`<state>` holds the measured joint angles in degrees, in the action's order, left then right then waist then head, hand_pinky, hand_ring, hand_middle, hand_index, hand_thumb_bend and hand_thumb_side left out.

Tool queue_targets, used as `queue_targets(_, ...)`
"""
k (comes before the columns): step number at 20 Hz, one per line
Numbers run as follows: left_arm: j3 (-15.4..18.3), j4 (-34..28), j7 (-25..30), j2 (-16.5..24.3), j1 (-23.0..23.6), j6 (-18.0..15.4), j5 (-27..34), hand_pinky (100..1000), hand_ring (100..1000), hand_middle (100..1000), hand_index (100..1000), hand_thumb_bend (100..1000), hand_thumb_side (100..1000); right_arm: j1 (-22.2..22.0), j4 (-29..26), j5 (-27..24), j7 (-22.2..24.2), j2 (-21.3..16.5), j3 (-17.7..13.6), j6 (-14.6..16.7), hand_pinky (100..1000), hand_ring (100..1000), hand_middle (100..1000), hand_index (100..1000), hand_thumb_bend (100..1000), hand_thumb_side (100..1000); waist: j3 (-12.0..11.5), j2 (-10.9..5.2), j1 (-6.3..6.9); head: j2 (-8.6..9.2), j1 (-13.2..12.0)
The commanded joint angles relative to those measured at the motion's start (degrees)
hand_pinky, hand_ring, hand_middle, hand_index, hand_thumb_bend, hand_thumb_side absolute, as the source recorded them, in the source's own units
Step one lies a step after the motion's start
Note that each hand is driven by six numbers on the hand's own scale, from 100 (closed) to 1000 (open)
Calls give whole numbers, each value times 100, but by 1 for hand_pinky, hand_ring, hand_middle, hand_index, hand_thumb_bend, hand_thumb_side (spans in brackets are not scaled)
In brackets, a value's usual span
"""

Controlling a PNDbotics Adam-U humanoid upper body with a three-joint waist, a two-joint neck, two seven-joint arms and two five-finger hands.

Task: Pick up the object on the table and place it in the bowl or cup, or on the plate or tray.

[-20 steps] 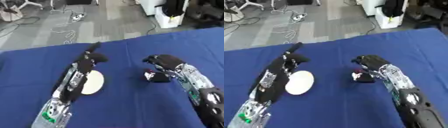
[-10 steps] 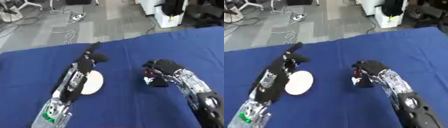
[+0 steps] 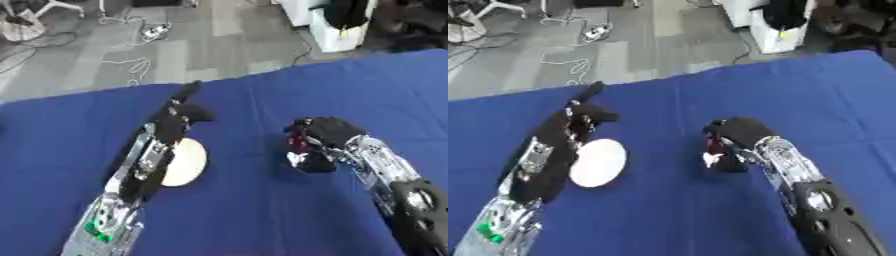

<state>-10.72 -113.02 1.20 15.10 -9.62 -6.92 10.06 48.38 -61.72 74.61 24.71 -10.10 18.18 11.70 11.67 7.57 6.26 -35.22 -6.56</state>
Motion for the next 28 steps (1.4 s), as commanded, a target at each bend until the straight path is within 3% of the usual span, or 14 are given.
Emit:
queue_targets(1,45,-133,16,83,-22,-6,-10,973,790,984,758,319,831,268,69,66,-11,-24,48,92,293,529,802,930,100,858,-19,-56,-25,-20,19)
queue_targets(11,56,-156,24,87,-25,-19,-29,974,789,985,752,320,831,701,491,54,-65,15,142,395,291,528,802,925,100,853,-57,7,-32,-67,19)
queue_targets(25,79,-157,17,75,0,-53,-77,977,788,986,750,319,833,879,427,-94,-6,-102,133,338,291,527,803,928,100,851,-18,53,38,-101,46)
queue_targets(26,77,-157,19,73,3,-57,-80,977,788,987,750,318,833,876,423,-98,4,-116,137,337,291,527,803,928,100,908,-13,55,48,-100,48)
queue_targets(27,77,-157,21,72,6,-60,-83,978,788,988,749,318,833,872,420,-106,13,-131,141,336,291,527,803,928,100,850,-9,57,56,-100,51)
queue_targets(28,80,-157,21,72,9,-64,-87,978,788,988,749,318,833,867,421,-115,22,-150,144,336,292,527,803,928,100,850,-2,60,64,-102,54)
